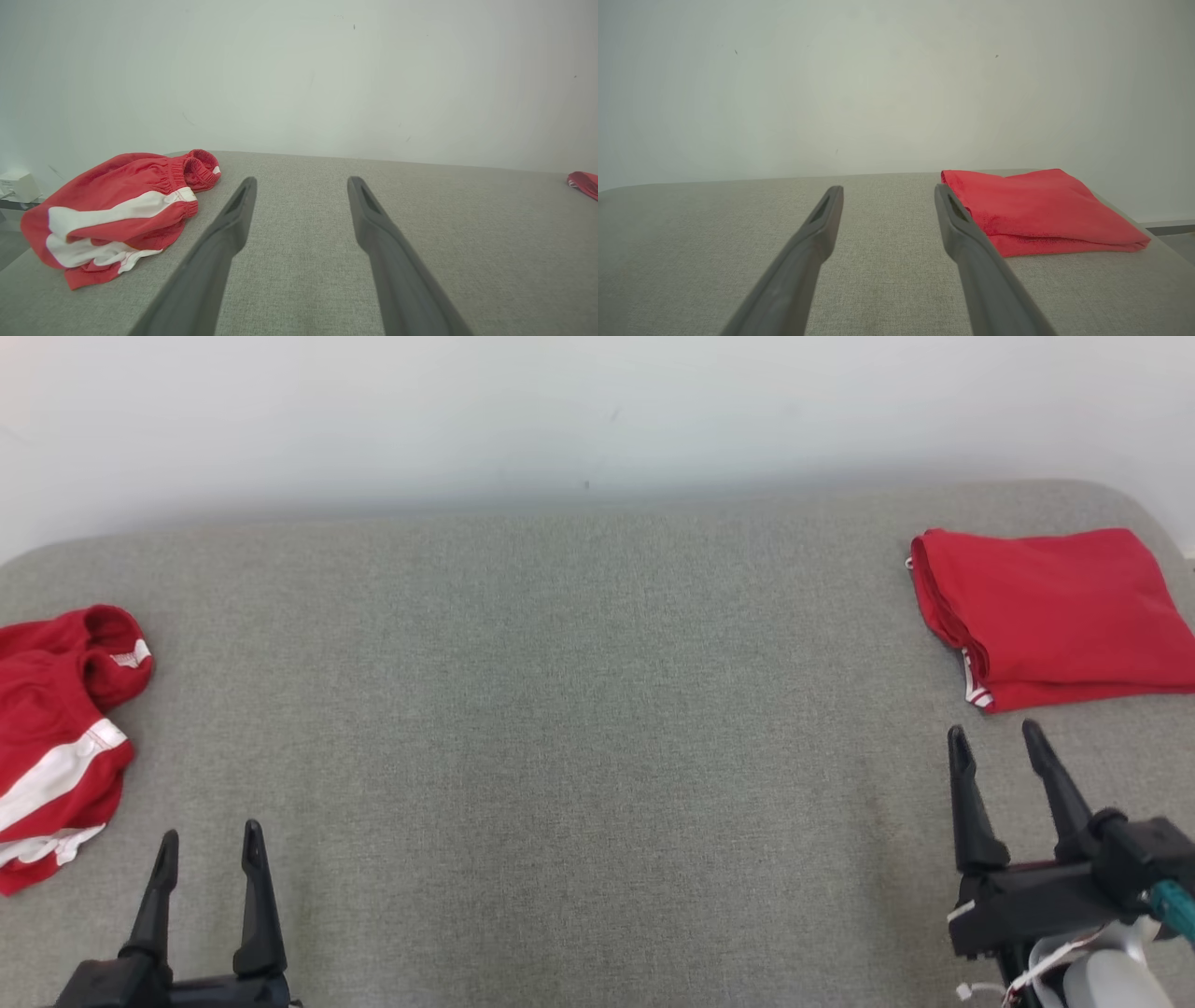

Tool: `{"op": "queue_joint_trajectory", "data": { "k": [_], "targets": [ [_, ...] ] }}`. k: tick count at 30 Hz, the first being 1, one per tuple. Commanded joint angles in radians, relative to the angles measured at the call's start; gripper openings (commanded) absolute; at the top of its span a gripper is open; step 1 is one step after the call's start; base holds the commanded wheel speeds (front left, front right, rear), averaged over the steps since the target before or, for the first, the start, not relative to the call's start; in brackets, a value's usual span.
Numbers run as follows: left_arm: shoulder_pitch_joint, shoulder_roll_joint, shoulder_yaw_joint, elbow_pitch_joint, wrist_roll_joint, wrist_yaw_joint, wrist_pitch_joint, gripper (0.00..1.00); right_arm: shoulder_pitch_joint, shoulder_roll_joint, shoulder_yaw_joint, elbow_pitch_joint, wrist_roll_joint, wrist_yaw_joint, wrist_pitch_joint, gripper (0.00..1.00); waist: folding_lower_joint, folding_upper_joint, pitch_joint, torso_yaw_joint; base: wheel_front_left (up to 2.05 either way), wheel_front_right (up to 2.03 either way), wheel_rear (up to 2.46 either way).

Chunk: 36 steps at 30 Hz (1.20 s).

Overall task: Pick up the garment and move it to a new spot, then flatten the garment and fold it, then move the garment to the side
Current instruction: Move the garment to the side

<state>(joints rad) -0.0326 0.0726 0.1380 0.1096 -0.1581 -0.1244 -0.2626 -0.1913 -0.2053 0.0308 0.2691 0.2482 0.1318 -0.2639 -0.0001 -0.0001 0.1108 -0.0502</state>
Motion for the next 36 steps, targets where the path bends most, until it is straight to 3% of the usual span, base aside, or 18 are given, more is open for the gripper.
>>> {"op": "queue_joint_trajectory", "data": {
  "k": [1, 19, 36],
  "targets": [
    [0.018, -0.004, 0.001, 0.004, 0.008, -0.004, -0.003, 1.0, 0.027, 0.014, -0.005, -0.013, -0.006, -0.003, 0.0, 1.0, 0.0001, 0.0001, -0.021, 0.003, 0.0, 0.0, 0.0],
    [0.07, -0.01, -0.012, 0.061, 0.028, -0.006, -0.003, 1.0, 0.196, 0.079, -0.038, -0.048, 0.003, -0.003, 0.009, 1.0, 0.0001, 0.0001, -0.098, 0.013, 0.0, 0.0, 0.0],
    [0.066, -0.011, -0.009, 0.09, 0.031, -0.007, -0.003, 1.0, 0.227, 0.093, -0.029, -0.044, 0.003, -0.003, 0.016, 1.0, 0.0001, 0.0001, -0.114, 0.005, 0.0, 0.0, 0.0]
  ]
}}
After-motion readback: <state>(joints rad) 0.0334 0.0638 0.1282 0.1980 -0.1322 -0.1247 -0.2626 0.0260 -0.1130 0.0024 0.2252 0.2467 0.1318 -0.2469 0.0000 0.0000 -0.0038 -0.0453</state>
